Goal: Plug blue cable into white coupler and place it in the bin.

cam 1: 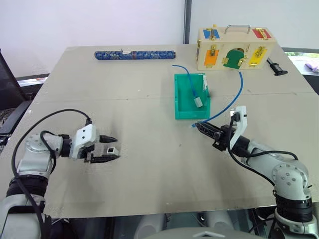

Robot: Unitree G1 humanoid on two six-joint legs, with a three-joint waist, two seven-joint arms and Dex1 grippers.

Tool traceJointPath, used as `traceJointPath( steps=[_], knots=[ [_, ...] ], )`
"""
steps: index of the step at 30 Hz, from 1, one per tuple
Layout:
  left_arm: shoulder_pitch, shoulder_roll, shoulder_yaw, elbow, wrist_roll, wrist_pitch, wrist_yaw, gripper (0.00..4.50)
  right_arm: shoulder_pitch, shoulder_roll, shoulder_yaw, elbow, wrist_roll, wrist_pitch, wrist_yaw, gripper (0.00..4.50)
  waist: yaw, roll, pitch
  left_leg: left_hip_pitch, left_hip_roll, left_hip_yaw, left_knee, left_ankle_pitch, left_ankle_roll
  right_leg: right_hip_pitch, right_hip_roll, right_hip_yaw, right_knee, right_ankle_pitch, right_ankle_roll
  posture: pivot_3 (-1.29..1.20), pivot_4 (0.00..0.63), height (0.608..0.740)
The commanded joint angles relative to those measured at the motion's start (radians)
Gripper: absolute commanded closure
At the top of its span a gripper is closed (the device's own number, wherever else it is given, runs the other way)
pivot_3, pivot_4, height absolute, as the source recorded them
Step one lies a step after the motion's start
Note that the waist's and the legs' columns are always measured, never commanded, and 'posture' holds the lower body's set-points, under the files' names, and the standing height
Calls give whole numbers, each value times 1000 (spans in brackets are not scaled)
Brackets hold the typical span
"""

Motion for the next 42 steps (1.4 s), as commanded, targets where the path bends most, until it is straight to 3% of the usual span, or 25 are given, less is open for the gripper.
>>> traceJointPath(
  steps=[1,3,5,10,14,22,30,42],
  knots=[
    [-1,5,-10,22,15,-51,-24,2647,2,-13,-18,-44,21,-14,-2,4500,0,0,0,0,0,0,0,0,0,0,0,0,0,0,0,0,150,740],
    [10,8,-14,27,17,-69,-32,3665,2,-20,-16,-44,21,-15,-1,4500,-1,0,0,0,0,0,0,0,0,0,0,0,0,0,0,0,150,740],
    [15,7,-13,21,12,-70,-35,4114,1,-26,-14,-44,20,-16,0,4500,-1,0,0,0,0,0,0,0,0,0,0,0,0,0,0,0,150,740],
    [21,-23,-11,-130,-39,57,4,4097,-10,-52,5,-51,-28,-43,28,4500,0,0,0,0,0,0,0,0,0,0,0,0,0,0,0,0,150,740],
    [44,-80,-38,-406,-86,254,99,4097,-24,-133,75,-82,-173,-119,126,4500,5,0,0,-2,0,0,2,0,0,0,0,0,0,0,0,0,150,740],
    [-63,-205,-238,-675,15,573,303,4097,-77,-289,175,-95,-345,-203,324,4500,0,-1,0,-1,0,0,4,0,0,1,1,0,1,0,0,0,150,740],
    [-284,-365,-432,-502,146,594,341,4097,-213,-404,280,-41,-482,-252,530,4500,2,-1,0,-1,-1,0,6,0,0,3,1,-1,1,0,1,0,150,740],
    [-393,-439,-532,-288,264,422,299,4097,-385,-356,471,210,-720,-374,711,4500,11,-2,0,-1,-2,0,7,1,-1,3,0,-1,1,0,1,0,150,740]
  ],
)
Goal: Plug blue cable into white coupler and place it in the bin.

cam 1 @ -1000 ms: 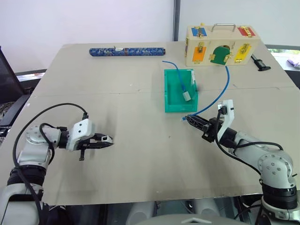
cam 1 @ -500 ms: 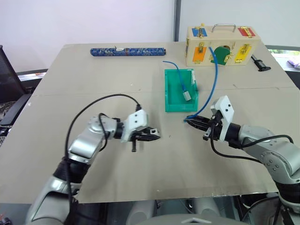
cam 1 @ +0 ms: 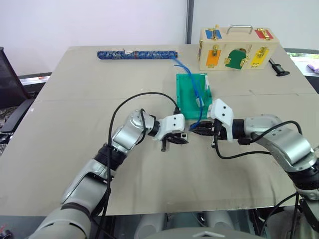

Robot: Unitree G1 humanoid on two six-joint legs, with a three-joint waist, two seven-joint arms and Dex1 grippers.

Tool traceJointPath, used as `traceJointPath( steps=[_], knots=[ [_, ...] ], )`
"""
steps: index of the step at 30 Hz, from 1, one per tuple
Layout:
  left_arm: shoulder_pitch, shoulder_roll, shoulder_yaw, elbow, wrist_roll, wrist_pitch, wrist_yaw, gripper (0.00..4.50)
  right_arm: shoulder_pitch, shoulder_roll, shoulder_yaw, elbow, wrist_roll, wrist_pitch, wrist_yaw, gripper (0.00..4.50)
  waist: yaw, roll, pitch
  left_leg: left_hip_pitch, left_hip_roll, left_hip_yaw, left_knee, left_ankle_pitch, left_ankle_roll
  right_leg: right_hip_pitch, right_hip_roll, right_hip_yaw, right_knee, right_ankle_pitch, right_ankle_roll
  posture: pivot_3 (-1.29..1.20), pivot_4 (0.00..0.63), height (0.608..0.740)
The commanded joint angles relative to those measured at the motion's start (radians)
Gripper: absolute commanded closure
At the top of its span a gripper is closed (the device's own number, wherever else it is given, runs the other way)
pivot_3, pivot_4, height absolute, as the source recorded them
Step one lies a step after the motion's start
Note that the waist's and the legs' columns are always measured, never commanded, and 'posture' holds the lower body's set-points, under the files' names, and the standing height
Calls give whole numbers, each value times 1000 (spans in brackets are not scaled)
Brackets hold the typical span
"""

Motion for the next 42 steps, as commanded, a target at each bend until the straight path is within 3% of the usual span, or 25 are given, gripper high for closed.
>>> traceJointPath(
  steps=[1,10,23,42],
  knots=[
    [-4,-10,-20,27,35,-22,-4,4097,-37,27,23,49,-59,-57,40,4500,4,0,0,0,0,0,0,0,0,0,0,0,0,0,0,0,150,740],
    [6,-11,-18,21,50,-27,-18,4097,-60,73,38,131,-129,-83,112,4500,13,0,0,1,0,-1,1,0,0,1,0,0,1,0,0,0,150,740],
    [2,-17,-16,38,66,-40,-18,4097,-67,52,47,113,-152,-13,195,4500,14,0,-1,2,0,-1,1,0,0,1,0,0,2,0,0,0,150,740],
    [16,-37,-9,-3,73,-23,-6,4097,-156,99,293,291,-374,-41,296,4500,12,-3,-13,4,0,-1,1,0,0,3,1,0,3,0,0,0,150,740]
  ],
)
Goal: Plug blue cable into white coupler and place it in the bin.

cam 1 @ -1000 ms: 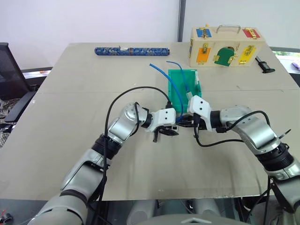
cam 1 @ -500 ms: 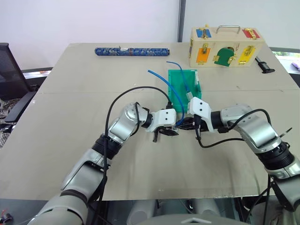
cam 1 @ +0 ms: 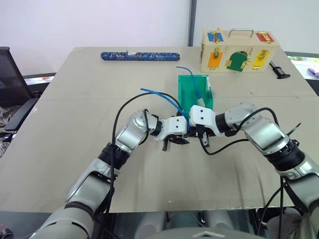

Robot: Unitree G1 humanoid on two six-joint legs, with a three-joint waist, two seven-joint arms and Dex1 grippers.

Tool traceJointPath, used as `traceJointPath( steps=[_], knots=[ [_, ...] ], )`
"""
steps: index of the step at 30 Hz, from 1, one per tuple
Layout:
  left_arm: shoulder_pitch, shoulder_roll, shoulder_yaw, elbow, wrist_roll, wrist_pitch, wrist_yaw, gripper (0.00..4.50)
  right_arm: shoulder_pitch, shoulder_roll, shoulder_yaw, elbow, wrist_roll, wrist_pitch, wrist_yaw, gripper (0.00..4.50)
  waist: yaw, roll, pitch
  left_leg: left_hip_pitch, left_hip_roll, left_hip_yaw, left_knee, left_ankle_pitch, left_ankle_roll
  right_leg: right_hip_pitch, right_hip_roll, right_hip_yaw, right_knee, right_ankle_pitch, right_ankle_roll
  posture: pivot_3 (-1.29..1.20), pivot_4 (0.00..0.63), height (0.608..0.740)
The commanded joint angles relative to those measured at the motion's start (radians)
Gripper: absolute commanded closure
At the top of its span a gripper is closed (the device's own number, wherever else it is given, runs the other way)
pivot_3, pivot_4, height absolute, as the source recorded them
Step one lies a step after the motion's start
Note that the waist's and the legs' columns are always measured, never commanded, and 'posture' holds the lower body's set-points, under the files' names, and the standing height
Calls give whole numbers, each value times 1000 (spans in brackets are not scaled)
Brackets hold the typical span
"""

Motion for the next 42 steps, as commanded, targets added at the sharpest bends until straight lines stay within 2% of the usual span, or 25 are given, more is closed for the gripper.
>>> traceJointPath(
  steps=[1,4,6,9,11,16,17,20,23,25,29,32,34,36,37,39,42],
  knots=[
    [16,-12,-12,-27,9,13,3,4097,58,9,111,93,-72,-18,24,4500,0,0,-4,0,0,0,0,0,0,0,0,0,0,0,0,0,150,740],
    [21,-12,-11,-36,7,21,7,4097,67,31,72,118,-83,-74,4,4500,-2,-1,-6,7,0,0,-1,0,1,6,0,0,0,0,0,0,150,740],
    [25,-11,-6,-42,4,29,12,4097,63,68,-14,144,-56,-142,-39,4500,-4,-1,-6,13,1,1,-3,-1,1,11,0,1,0,-3,4,0,150,740],
    [38,-8,14,-68,-14,64,20,4097,97,75,-161,84,37,-174,-44,3578,-7,0,-4,15,2,0,-4,-1,1,12,2,1,0,-3,5,0,150,740],
    [49,-9,39,-103,-39,114,25,4097,137,72,-256,19,95,-182,-61,2728,-4,1,-3,12,2,0,-3,0,0,10,2,2,0,-2,2,0,150,740],
    [74,7,114,-223,-119,288,41,4097,309,64,-464,-205,180,-218,-171,251,1,1,-3,-3,1,0,-1,2,-4,-4,1,2,1,0,0,0,150,740],
    [77,10,135,-249,-142,333,47,4097,358,68,-502,-267,201,-200,-203,111,2,1,-3,-6,1,0,-1,2,-4,-6,1,2,1,0,0,0,150,740],
    [62,-7,225,-309,-242,520,87,4097,492,74,-577,-432,223,-153,-303,111,4,1,-3,-9,0,0,-2,2,-4,-10,0,2,0,0,0,0,150,740],
    [20,-62,339,-338,-337,693,182,4097,621,80,-604,-554,176,-130,-413,111,8,0,-2,-9,-1,0,-1,0,-1,-10,-1,2,1,0,0,0,150,740],
    [-52,-134,423,-320,-384,829,289,4097,730,95,-606,-632,126,-122,-497,111,11,0,-2,-9,-1,0,0,0,0,-9,-1,2,1,0,1,0,150,740],
    [-263,-253,546,-122,-401,1030,492,4097,884,147,-600,-737,71,-107,-627,111,20,-3,0,-5,0,-1,1,0,0,-4,0,0,1,-3,5,0,150,740],
    [-389,-289,552,82,-365,965,586,4097,930,182,-585,-784,43,-99,-693,111,10,-2,-1,0,0,0,1,0,0,0,1,0,1,-3,6,0,150,740],
    [-472,-315,546,254,-330,859,643,4097,944,203,-573,-801,33,-96,-724,111,7,-3,0,0,0,0,0,0,-1,0,1,0,1,-3,6,0,150,740],
    [-540,-335,553,389,-329,818,656,4097,948,212,-562,-805,25,-95,-742,111,5,-3,0,0,0,0,0,3,-5,0,1,0,1,-3,6,0,150,740],
    [-576,-345,562,450,-334,805,658,3089,948,215,-555,-805,19,-95,-749,0,5,-3,0,-1,0,0,0,3,-5,-1,1,1,1,-3,5,0,150,740],
    [-636,-357,564,547,-329,768,671,2385,951,217,-547,-806,10,-97,-762,0,5,-3,0,-3,-1,0,0,3,-5,-2,0,0,0,-3,5,0,150,740],
    [-672,-335,564,598,-339,803,651,905,959,223,-551,-813,12,-97,-777,0,3,-4,1,-3,-1,0,-1,3,-5,-3,0,1,-1,-3,4,0,150,740]
  ],
)
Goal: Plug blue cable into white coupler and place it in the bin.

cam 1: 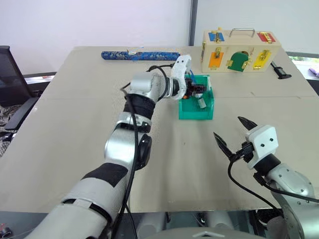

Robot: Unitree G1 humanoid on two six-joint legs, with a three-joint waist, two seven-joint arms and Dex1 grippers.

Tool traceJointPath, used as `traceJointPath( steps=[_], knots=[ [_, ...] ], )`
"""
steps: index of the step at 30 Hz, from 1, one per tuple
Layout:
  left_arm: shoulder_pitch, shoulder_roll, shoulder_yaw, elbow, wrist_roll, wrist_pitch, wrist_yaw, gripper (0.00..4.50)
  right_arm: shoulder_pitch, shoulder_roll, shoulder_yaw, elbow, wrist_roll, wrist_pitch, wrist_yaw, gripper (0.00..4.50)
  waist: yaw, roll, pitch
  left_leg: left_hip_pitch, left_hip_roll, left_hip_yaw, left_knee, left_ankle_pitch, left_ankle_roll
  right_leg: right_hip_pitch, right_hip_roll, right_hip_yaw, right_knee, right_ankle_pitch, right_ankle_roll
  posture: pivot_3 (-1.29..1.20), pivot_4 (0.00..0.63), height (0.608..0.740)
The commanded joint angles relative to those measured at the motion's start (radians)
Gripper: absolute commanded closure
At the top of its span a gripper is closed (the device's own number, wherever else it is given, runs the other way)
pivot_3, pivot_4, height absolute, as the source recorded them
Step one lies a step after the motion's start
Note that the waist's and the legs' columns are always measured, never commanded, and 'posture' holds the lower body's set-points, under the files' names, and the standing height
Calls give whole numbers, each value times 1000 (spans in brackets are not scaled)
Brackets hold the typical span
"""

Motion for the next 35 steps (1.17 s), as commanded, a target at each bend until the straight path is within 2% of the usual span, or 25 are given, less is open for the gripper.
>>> traceJointPath(
  steps=[1,2,5,8,9,11,16,21,27,35],
  knots=[
    [-53,29,12,19,-14,23,-29,518,7,6,-9,-52,-2,-7,-24,0,-2,0,0,0,0,0,0,0,0,0,0,0,0,0,0,0,150,740],
    [-45,42,5,-5,-23,58,-46,54,10,5,-9,-53,-2,-8,-25,0,-3,0,0,0,0,0,-1,0,0,0,0,0,0,0,0,0,150,740],
    [32,101,-33,-193,-69,205,-108,54,13,4,-17,-51,9,-9,-26,0,-6,1,0,0,0,0,-2,0,0,0,0,0,0,0,0,0,150,740],
    [198,166,-52,-524,-129,214,-156,54,1,-3,-31,-33,23,-14,-13,0,-17,1,1,1,1,1,-2,0,0,-1,0,2,1,1,-2,0,150,740],
    [258,179,-40,-623,-137,190,-145,54,-4,-7,-39,-25,30,-17,-6,0,-19,1,1,1,1,2,-2,0,0,-2,0,3,1,1,-2,0,150,740],
    [415,213,-41,-821,-129,-15,-188,54,-15,-21,-58,-7,48,-24,16,0,-16,1,1,0,2,2,-2,0,0,-3,0,4,2,1,-2,0,150,740],
    [696,316,27,-1090,-223,-119,-290,54,-42,-66,-133,49,117,-41,82,0,-4,2,0,1,2,3,-2,0,0,-3,0,6,1,1,-3,0,150,740],
    [968,406,87,-1219,-261,-233,-352,54,-29,-137,-227,124,173,-91,174,0,7,2,1,1,2,4,-2,-2,4,-1,0,6,1,1,-3,0,150,740],
    [1267,522,180,-1296,-271,-358,-436,54,94,-229,-381,200,247,-163,324,0,14,2,1,1,2,2,-2,-3,5,0,0,4,0,1,-3,0,150,740],
    [1481,600,259,-1279,-287,-456,-500,54,242,-317,-530,251,319,-204,487,0,24,3,1,4,3,3,-1,-3,6,4,-1,3,-2,-3,-3,0,150,740]
  ],
)
